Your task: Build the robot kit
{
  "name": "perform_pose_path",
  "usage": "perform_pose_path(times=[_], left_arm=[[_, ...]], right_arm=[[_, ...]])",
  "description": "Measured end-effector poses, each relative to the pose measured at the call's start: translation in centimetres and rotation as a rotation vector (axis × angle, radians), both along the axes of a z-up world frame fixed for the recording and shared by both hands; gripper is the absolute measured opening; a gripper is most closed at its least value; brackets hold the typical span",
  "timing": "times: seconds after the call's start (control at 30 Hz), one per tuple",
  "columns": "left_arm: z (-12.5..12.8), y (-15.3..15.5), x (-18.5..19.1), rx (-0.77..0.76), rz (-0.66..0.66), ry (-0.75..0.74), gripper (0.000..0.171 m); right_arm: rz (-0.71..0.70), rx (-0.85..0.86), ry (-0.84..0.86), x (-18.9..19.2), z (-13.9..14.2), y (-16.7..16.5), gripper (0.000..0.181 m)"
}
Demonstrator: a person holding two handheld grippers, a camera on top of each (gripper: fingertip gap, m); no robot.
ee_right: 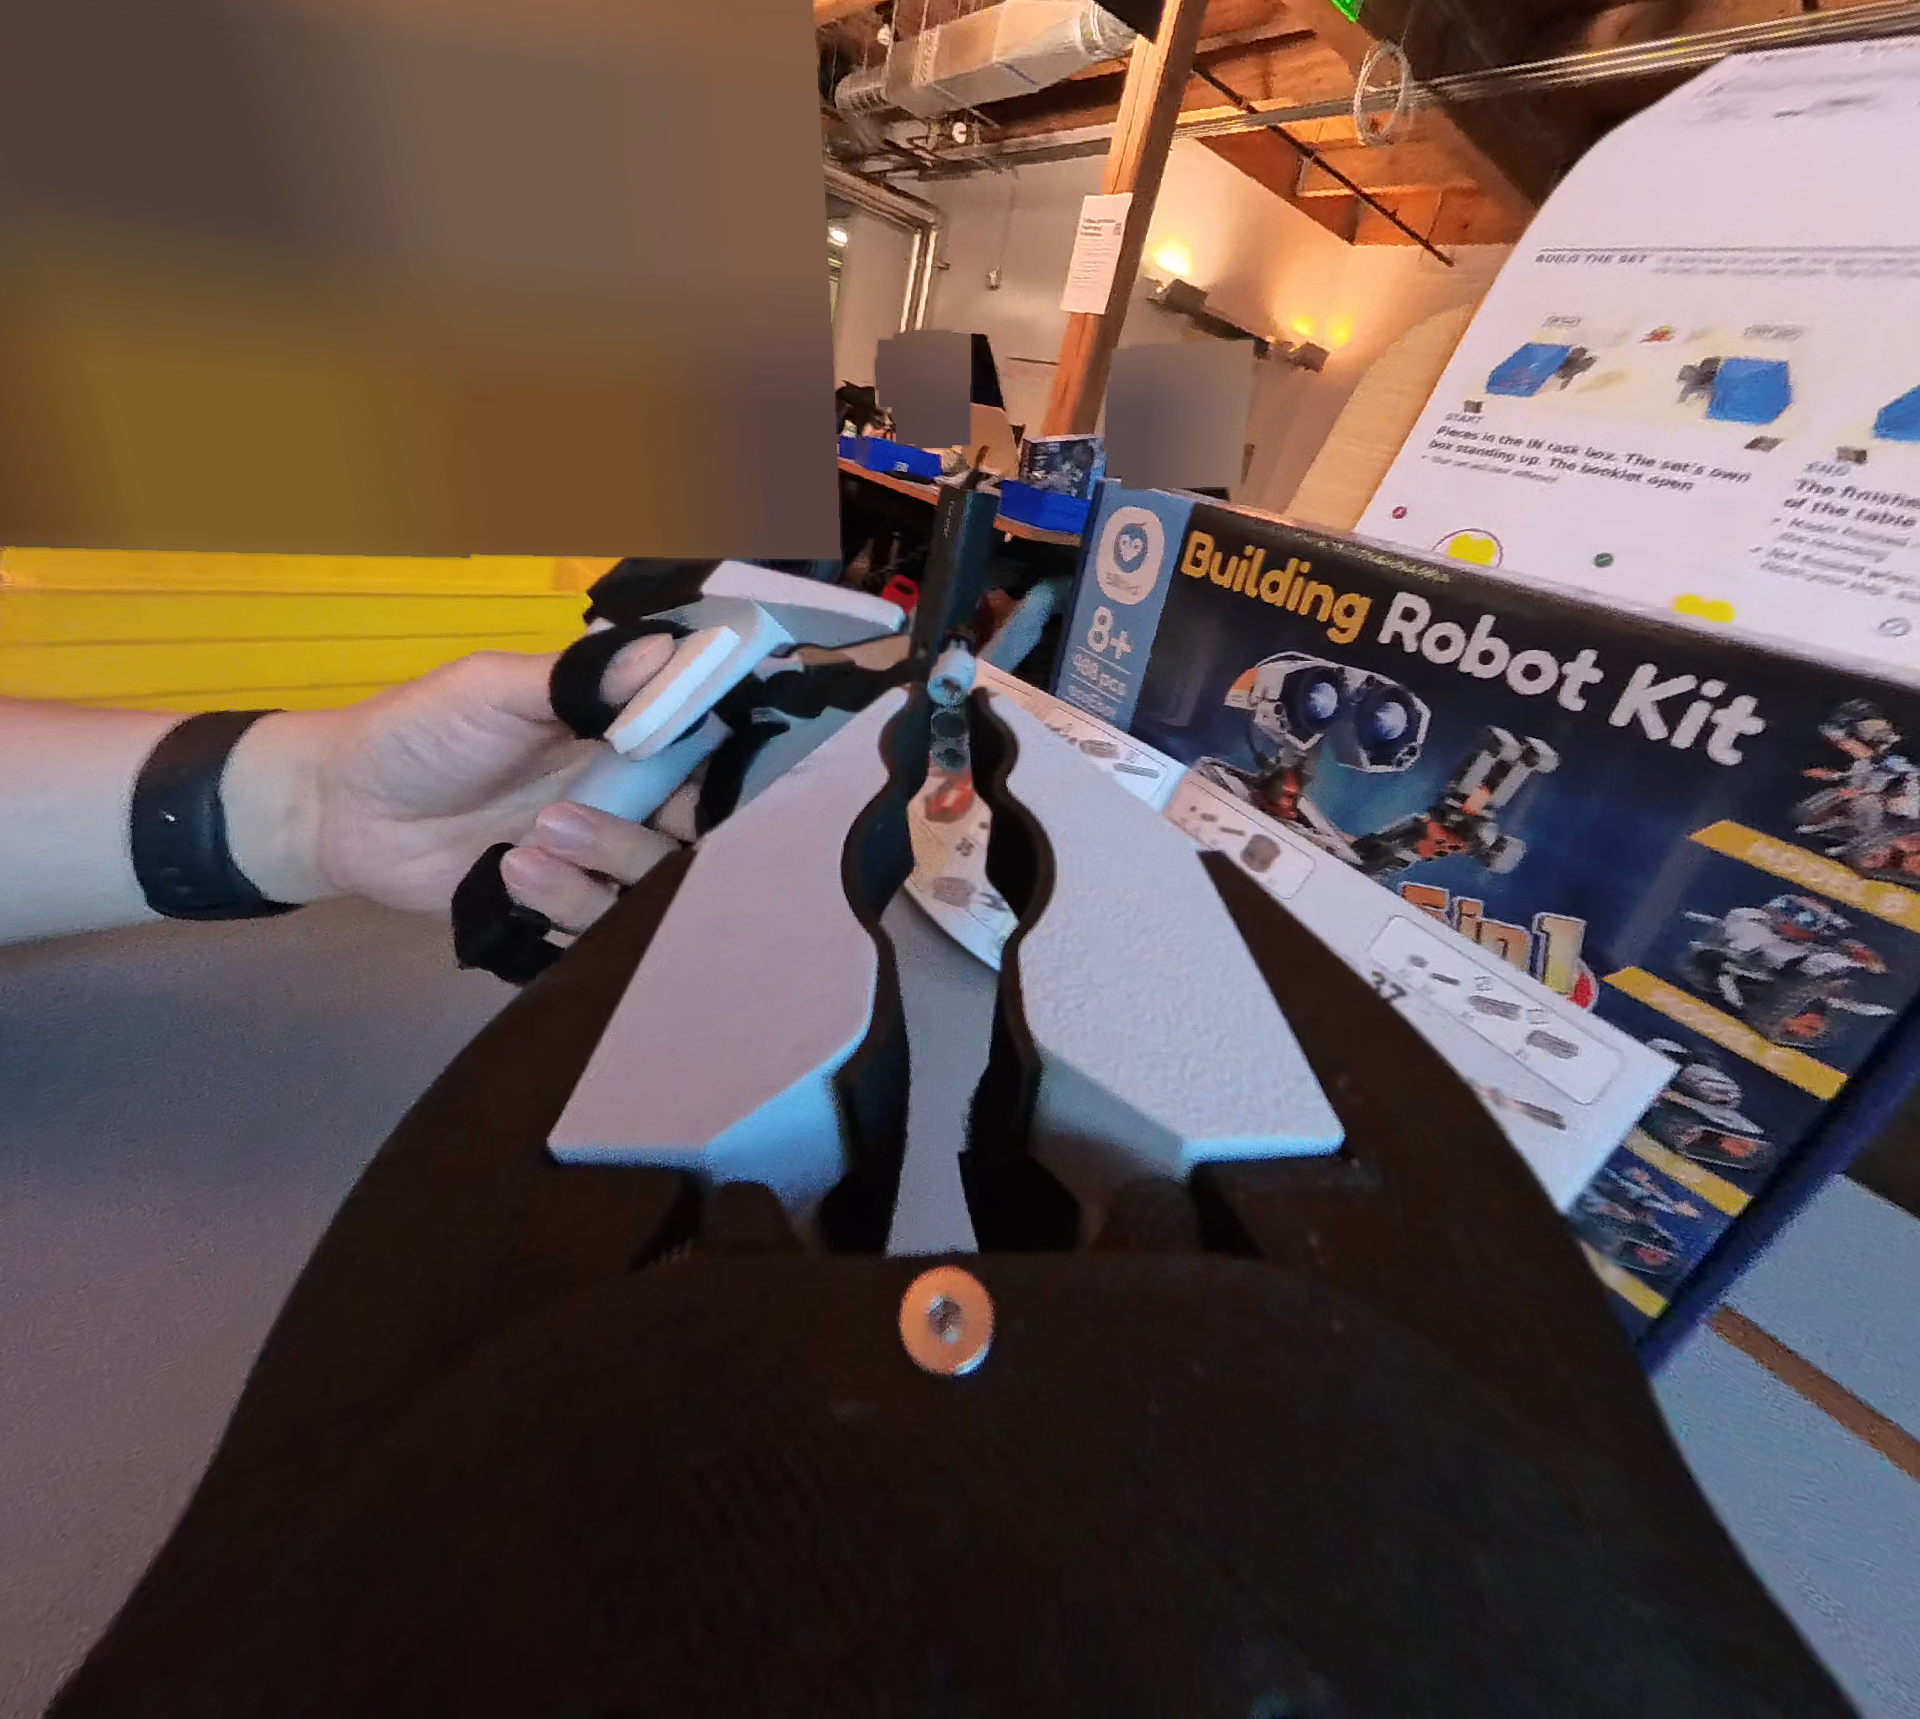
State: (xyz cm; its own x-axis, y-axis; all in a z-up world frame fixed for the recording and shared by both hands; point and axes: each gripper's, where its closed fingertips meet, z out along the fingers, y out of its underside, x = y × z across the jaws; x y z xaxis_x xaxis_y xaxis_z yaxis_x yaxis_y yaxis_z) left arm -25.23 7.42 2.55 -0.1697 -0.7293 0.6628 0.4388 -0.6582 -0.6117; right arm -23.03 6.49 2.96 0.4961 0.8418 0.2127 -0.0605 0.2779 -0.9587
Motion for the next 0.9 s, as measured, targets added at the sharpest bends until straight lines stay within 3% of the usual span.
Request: perform_pose_path(times=[0.03, 0.3, 0.5, 0.63, 0.77, 0.9], left_arm=[[0.3, -0.3, 0.1, 0.017, -0.011, -0.005, 0.014], [0.3, -1.4, 1.4, 0.128, 0.026, 0.075, 0.001], [-0.7, -1.1, 1.5, 0.257, 0.132, 0.255, 0.001], [-1.7, -1.1, 1.9, 0.306, 0.151, 0.374, 0.000], [-3.0, -0.8, 2.2, 0.323, 0.165, 0.470, 0.001], [-3.8, -0.6, 2.2, 0.293, 0.158, 0.494, 0.001]], right_arm=[[0.022, -0.013, 0.014, -0.1, 0.0, -0.1, 0.005], [0.132, -0.092, 0.056, -0.8, -0.5, -0.7, 0.006], [0.186, -0.173, 0.046, -0.9, -1.6, -0.3, 0.006], [0.182, -0.214, 0.036, -0.9, -1.8, 0.1, 0.024], [0.183, -0.210, -0.079, -1.0, -3.0, 0.0, 0.007], [0.168, -0.224, -0.145, -0.9, -4.0, 0.4, 0.011]])
